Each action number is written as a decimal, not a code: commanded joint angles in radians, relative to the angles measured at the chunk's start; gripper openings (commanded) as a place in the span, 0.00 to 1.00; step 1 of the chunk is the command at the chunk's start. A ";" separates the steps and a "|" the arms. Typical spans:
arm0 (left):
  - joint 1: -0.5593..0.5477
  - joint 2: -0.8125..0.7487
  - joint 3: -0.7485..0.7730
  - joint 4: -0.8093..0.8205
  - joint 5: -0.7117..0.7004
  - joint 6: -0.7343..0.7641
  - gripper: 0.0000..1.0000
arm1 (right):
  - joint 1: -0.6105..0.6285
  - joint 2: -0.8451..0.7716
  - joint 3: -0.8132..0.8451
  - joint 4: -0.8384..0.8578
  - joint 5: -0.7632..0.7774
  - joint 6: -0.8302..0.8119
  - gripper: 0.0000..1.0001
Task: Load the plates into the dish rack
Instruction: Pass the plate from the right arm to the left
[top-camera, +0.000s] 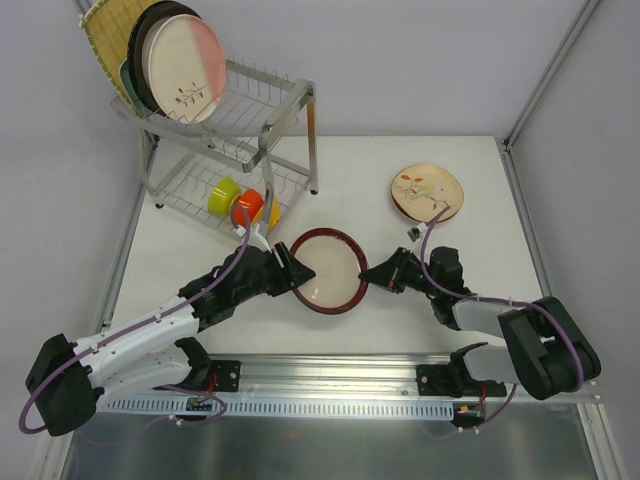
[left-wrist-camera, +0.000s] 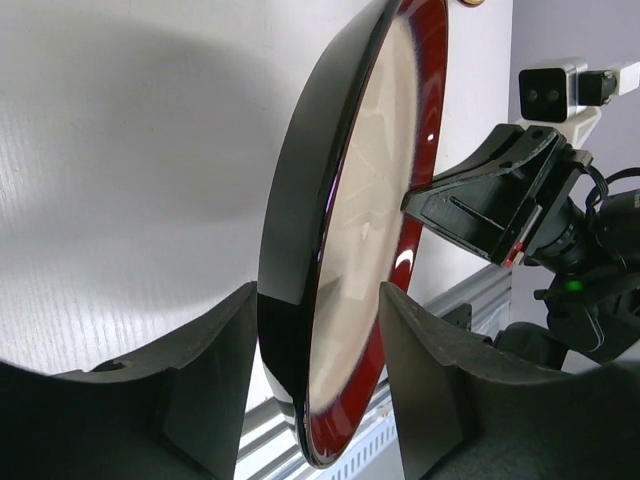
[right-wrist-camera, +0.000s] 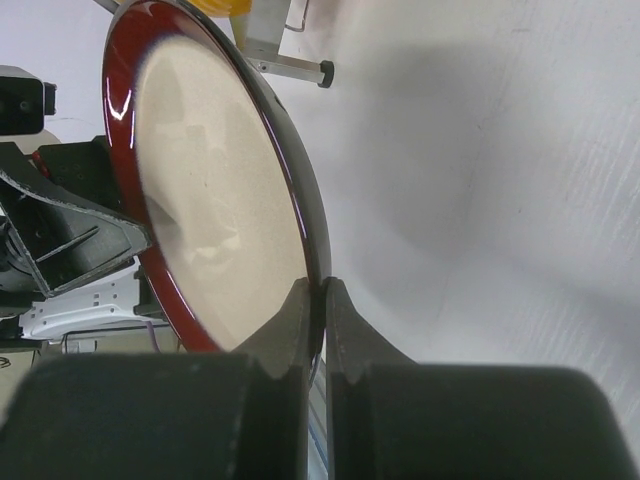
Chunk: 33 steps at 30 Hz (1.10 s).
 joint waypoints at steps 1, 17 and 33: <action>-0.010 -0.001 0.030 0.049 -0.008 0.015 0.50 | 0.008 -0.045 0.066 0.205 -0.059 0.052 0.01; -0.013 -0.064 0.022 0.104 0.000 0.078 0.06 | 0.013 0.047 0.058 0.266 -0.060 0.075 0.01; -0.014 -0.088 0.110 0.119 0.047 0.365 0.00 | 0.016 0.032 0.060 0.211 -0.033 0.010 0.68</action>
